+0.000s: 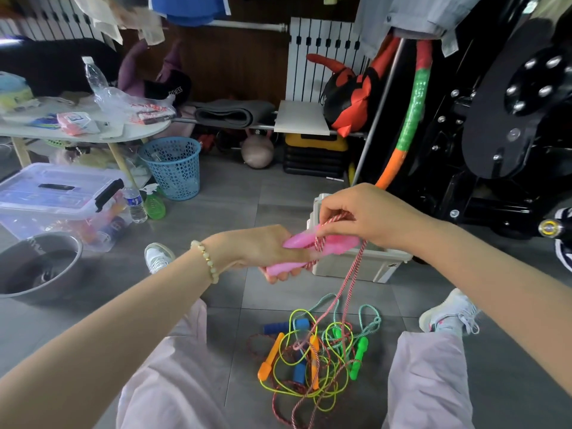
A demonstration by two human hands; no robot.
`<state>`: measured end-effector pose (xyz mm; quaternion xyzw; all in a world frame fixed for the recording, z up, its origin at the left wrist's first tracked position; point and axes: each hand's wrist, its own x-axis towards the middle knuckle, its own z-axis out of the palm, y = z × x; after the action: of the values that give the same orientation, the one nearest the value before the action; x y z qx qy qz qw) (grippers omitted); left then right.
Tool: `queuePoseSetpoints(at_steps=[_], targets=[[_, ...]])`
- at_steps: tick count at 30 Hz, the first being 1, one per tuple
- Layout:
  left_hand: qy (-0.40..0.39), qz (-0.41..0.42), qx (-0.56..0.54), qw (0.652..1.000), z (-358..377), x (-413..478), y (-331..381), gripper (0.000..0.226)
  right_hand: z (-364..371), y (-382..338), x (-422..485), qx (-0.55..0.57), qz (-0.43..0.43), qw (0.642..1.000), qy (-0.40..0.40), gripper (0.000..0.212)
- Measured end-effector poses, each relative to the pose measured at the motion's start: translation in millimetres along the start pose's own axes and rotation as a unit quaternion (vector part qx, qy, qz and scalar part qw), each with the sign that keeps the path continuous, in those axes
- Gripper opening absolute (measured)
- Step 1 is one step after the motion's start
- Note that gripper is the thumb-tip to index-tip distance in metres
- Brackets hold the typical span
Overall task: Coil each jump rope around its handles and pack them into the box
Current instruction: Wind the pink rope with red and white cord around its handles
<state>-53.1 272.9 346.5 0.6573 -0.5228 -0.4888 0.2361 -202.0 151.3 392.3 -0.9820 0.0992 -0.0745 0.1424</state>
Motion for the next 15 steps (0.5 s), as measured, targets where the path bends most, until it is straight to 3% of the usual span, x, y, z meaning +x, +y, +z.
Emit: queuePoseSetpoints(at_steps=[4, 7, 12, 15], targets=[[0.002, 0.013, 0.126, 0.992, -1.6, 1.8, 11.0, 0.04, -5.5, -7.4, 8.0, -0.074, 0.0, 0.996, -0.042, 0.026], [0.001, 0.029, 0.129, 0.991, -5.2, -0.4, 13.1, 0.04, -13.6, -9.8, 8.3, 0.011, 0.001, 0.999, -0.044, 0.024], [-0.031, 0.02, 0.129, 0.991, -5.4, -6.2, 11.4, 0.034, -20.2, -10.9, 3.7, 0.12, 0.0, 0.984, -0.13, 0.015], [-0.034, 0.034, 0.127, 0.991, -1.8, -9.5, 13.4, 0.03, -20.6, -13.2, 4.9, 0.151, -0.008, 0.982, -0.114, 0.011]])
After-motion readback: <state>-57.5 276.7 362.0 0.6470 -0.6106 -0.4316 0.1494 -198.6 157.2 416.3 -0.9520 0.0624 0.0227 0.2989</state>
